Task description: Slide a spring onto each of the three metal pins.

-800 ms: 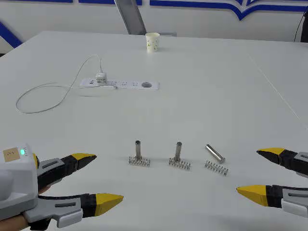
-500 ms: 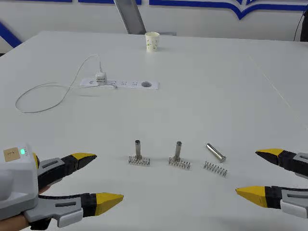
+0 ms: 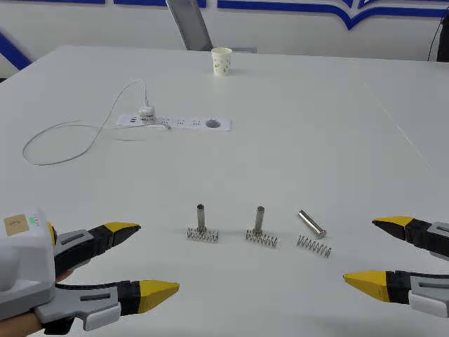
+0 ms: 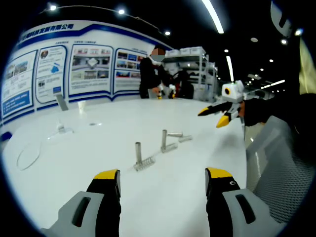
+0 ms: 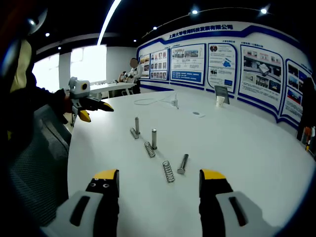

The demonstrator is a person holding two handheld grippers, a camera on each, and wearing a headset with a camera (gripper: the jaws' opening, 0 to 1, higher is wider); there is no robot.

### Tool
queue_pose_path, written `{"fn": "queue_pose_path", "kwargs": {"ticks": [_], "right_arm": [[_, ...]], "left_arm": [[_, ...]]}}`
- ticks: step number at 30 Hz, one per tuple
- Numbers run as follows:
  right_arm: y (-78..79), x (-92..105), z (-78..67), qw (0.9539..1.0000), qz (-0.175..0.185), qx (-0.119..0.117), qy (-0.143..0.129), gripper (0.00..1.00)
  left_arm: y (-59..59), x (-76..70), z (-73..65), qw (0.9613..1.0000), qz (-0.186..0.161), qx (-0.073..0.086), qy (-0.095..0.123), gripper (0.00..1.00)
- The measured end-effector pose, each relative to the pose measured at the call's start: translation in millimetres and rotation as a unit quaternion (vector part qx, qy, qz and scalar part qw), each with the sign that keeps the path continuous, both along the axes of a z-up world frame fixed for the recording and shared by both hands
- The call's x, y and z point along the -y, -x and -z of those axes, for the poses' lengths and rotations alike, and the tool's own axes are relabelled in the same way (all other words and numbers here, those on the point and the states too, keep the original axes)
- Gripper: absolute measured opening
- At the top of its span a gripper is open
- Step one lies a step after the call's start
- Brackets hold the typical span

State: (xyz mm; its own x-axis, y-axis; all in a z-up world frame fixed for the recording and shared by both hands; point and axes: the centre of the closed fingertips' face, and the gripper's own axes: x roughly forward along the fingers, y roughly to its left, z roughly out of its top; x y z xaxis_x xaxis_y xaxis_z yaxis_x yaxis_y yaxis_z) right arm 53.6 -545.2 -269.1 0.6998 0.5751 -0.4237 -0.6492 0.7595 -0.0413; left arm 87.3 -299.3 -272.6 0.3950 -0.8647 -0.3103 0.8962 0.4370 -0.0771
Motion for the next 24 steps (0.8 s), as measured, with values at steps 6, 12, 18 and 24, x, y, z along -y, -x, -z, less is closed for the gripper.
{"fn": "queue_pose_path", "kwargs": {"ticks": [6, 12, 18, 24], "right_arm": [[-0.2, 0.2, 1.1, 1.0000, 0.001, -0.003, -0.002, 0.67], [-0.2, -0.3, 0.9, 1.0000, 0.000, -0.005, -0.004, 0.67], [-1.1, 0.6, -0.9, 1.0000, 0.001, -0.005, -0.005, 0.67], [-3.6, 0.5, -2.6, 1.0000, 0.001, -0.005, -0.004, 0.66]], "left_arm": [[-0.3, -0.2, 0.5, 1.0000, 0.000, 0.000, 0.000, 0.71], [-0.1, -0.1, 0.9, 1.0000, 0.000, -0.001, -0.001, 0.71], [0.2, 0.7, 0.6, 1.0000, 0.000, -0.001, 0.000, 0.71], [1.1, 1.8, 0.0, 1.0000, 0.002, -0.001, 0.001, 0.71]]}}
